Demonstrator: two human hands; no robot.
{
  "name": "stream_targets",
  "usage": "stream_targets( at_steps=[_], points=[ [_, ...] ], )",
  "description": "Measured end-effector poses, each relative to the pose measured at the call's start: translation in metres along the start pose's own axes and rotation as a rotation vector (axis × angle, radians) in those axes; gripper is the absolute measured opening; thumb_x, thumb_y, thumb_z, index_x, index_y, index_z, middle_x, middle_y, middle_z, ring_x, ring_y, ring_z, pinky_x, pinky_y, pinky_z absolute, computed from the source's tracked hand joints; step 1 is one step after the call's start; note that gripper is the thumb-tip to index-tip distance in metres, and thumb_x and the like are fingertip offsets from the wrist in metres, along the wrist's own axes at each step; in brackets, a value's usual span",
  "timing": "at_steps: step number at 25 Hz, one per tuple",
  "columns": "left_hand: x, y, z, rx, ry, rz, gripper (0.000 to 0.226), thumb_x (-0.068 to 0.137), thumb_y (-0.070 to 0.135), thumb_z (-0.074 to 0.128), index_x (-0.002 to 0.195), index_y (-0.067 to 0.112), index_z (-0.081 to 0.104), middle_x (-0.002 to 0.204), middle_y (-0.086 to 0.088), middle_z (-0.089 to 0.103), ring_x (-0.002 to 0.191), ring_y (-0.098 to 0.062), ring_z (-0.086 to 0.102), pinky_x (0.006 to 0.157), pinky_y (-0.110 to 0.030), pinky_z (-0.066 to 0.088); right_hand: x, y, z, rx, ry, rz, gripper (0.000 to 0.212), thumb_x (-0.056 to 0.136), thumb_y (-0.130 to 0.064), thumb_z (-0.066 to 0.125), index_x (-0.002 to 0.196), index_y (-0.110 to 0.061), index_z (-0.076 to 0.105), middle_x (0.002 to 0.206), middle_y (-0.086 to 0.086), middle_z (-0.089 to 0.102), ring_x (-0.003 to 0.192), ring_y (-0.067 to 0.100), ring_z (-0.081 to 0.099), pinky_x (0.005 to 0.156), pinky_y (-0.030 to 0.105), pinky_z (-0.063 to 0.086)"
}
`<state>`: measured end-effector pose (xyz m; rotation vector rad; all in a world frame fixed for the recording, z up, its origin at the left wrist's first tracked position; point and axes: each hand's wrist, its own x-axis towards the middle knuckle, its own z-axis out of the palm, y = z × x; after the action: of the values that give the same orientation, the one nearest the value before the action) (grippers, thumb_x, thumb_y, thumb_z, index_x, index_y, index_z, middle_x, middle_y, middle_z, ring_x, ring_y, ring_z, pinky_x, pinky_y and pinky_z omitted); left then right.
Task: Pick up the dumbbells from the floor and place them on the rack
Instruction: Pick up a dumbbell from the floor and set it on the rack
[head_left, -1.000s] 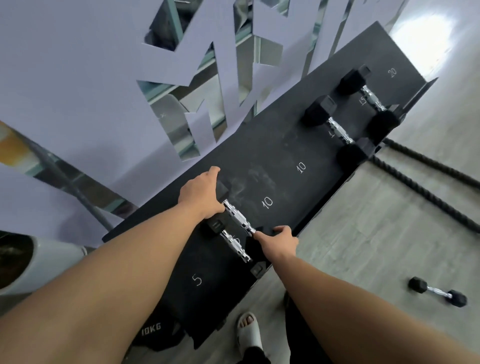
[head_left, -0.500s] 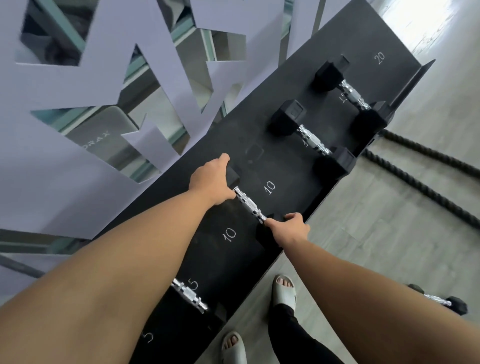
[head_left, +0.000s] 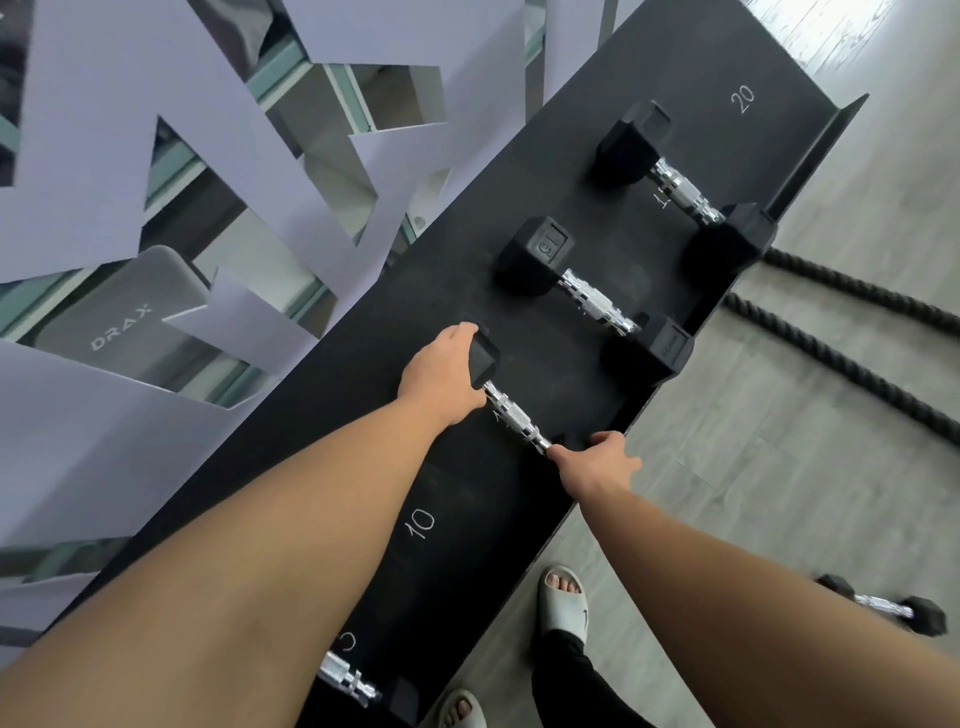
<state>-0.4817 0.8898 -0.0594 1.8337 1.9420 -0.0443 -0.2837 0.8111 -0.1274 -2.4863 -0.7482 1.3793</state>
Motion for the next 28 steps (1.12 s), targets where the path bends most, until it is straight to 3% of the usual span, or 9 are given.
stream_targets(
  at_steps=[4, 8, 13, 18, 24, 28],
  points=[
    [-0.006, -0.005, -0.011, 0.101, -0.022, 0.035, 0.085, 0.085, 0.043, 0.079, 0.153, 0.025, 0.032, 0.148, -0.002, 0.048, 0.118, -0.029, 0.060, 0.085, -0.041, 0.053, -0.007, -0.007, -0.007, -0.071, -0.032, -0.031, 0.066, 0.077, -0.046, 0.076, 0.129, -0.019, 0.046, 0.133, 0.014, 0.037, 0.107, 0.037, 0.056, 0.093, 0.043, 0.049],
    [-0.035, -0.020, -0.040, 0.213, -0.024, 0.083, 0.076, 0.087, 0.057, 0.069, 0.150, 0.028, 0.037, 0.141, 0.002, 0.053, 0.117, -0.025, 0.059, 0.082, -0.041, 0.054, -0.021, -0.020, -0.027, -0.367, 0.002, -0.366, 0.056, 0.081, -0.049, 0.066, 0.128, -0.023, 0.049, 0.132, 0.010, 0.043, 0.121, 0.034, 0.043, 0.097, 0.045, 0.044],
    [-0.088, -0.042, -0.088, 0.272, 0.092, 0.137, 0.055, 0.086, 0.063, 0.060, 0.132, 0.033, 0.058, 0.122, 0.010, 0.068, 0.109, -0.020, 0.063, 0.079, -0.036, 0.049, -0.068, -0.040, -0.056, -0.577, 0.044, -0.633, 0.055, 0.082, -0.048, 0.062, 0.130, -0.026, 0.048, 0.126, 0.007, 0.050, 0.115, 0.033, 0.046, 0.094, 0.046, 0.047],
    [-0.152, -0.051, -0.143, 0.288, 0.198, 0.178, 0.055, 0.082, 0.069, 0.058, 0.126, 0.036, 0.062, 0.114, 0.013, 0.069, 0.106, -0.019, 0.063, 0.080, -0.035, 0.048, -0.145, -0.046, -0.097, -0.730, 0.167, -0.781, 0.052, 0.085, -0.049, 0.061, 0.131, -0.026, 0.050, 0.124, 0.007, 0.052, 0.115, 0.033, 0.048, 0.093, 0.045, 0.044],
    [-0.246, -0.025, -0.206, 0.342, 0.217, 0.285, 0.050, 0.081, 0.073, 0.055, 0.116, 0.039, 0.064, 0.108, 0.016, 0.070, 0.101, -0.015, 0.066, 0.083, -0.035, 0.051, -0.269, -0.049, -0.161, -0.662, 0.310, -0.896, 0.035, 0.082, -0.047, 0.060, 0.112, -0.029, 0.060, 0.113, 0.001, 0.056, 0.107, 0.029, 0.053, 0.079, 0.039, 0.042],
    [-0.294, 0.011, -0.229, 0.310, 0.231, 0.360, 0.042, 0.081, 0.071, 0.058, 0.107, 0.039, 0.065, 0.098, 0.020, 0.068, 0.095, -0.011, 0.065, 0.081, -0.033, 0.051, -0.329, -0.024, -0.199, -0.744, 0.340, -0.871, 0.017, 0.080, -0.045, 0.056, 0.091, -0.032, 0.058, 0.095, -0.006, 0.060, 0.085, 0.022, 0.056, 0.068, 0.035, 0.043]
  ],
)
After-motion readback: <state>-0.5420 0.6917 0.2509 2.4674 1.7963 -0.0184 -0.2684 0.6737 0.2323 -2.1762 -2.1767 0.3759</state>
